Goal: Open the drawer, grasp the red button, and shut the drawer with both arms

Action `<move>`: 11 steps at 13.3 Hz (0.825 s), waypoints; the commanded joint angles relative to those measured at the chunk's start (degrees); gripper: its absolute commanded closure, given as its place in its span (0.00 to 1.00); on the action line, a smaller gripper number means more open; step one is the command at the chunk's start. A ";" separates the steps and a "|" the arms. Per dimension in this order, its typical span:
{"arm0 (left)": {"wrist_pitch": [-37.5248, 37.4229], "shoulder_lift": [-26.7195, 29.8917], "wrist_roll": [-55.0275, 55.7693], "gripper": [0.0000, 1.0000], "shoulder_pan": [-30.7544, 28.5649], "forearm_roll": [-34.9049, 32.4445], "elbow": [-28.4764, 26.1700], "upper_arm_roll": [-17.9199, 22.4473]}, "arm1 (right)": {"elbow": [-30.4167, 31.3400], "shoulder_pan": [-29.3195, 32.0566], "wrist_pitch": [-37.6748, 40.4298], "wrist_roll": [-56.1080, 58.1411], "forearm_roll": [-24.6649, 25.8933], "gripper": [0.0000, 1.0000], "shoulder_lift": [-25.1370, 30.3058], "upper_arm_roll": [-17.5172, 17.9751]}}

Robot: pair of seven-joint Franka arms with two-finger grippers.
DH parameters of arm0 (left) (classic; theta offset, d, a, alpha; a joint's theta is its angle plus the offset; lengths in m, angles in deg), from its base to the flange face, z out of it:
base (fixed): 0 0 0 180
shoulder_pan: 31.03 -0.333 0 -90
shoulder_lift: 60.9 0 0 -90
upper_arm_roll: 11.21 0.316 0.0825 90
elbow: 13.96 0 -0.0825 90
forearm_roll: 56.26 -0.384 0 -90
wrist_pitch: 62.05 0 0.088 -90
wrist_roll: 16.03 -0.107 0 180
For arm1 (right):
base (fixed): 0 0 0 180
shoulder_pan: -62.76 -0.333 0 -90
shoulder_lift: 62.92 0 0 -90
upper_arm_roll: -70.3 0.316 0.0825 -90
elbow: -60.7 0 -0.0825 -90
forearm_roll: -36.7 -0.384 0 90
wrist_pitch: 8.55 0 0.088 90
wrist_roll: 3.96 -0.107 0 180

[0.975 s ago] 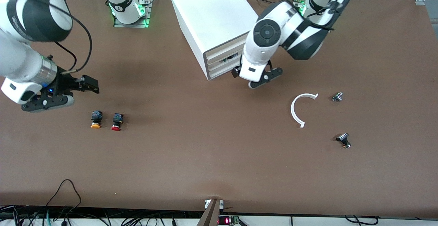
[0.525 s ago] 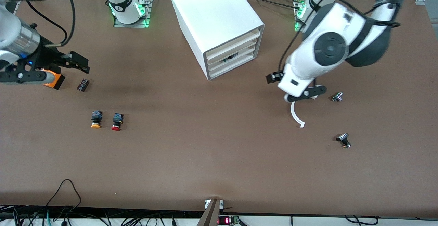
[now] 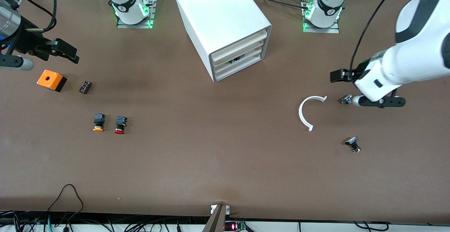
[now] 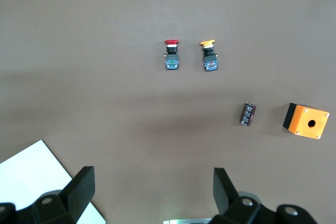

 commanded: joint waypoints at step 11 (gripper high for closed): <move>19.77 21.51 -11.78 0.01 18.16 3.26 -21.76 29.58 | 12.20 1.37 -8.66 -0.58 3.37 0.00 8.71 1.17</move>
